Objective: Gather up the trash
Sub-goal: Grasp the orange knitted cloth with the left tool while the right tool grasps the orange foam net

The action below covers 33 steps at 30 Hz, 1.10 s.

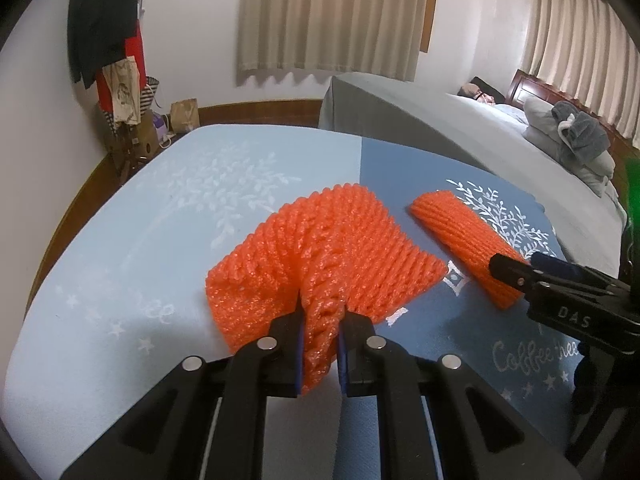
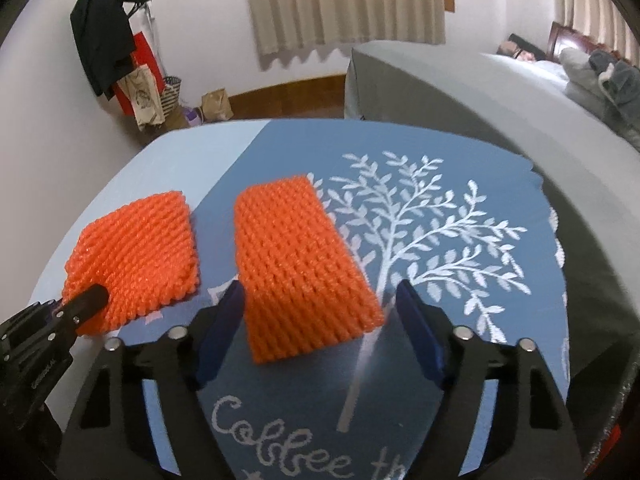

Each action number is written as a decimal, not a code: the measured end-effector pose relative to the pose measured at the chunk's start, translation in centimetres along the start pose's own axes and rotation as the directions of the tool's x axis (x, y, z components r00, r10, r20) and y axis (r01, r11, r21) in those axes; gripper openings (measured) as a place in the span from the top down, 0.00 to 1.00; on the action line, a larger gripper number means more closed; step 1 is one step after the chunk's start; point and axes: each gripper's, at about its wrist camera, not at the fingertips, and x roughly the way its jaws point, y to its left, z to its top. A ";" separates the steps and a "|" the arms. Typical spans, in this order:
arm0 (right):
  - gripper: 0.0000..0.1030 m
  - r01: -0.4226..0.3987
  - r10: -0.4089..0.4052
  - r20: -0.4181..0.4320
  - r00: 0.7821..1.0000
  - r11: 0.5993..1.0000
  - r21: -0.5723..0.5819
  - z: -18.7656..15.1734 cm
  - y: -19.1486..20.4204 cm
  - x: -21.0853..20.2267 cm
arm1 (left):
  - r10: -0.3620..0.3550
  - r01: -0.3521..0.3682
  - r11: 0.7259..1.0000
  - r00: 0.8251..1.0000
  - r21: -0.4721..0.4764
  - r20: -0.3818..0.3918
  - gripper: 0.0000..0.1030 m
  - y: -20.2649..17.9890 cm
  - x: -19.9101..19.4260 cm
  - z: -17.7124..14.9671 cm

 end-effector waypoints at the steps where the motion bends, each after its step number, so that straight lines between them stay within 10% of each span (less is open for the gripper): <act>1: 0.38 -0.012 0.012 -0.013 1.000 1.000 -0.004 0.0 0.1 0.2 | 0.000 0.000 1.000 1.000 -0.001 -0.002 0.88 0.0 0.0 0.1; 9: 0.76 -0.089 0.088 -0.029 0.996 0.995 -0.035 -0.3 1.2 0.0 | 0.007 -0.007 1.000 1.000 0.007 -0.005 0.88 0.1 0.1 0.2; 33: 0.79 -0.051 0.040 0.143 0.989 0.996 0.074 -2.6 -2.6 -12.4 | -0.088 0.083 0.995 0.992 0.059 0.091 0.88 -5.2 -6.7 0.9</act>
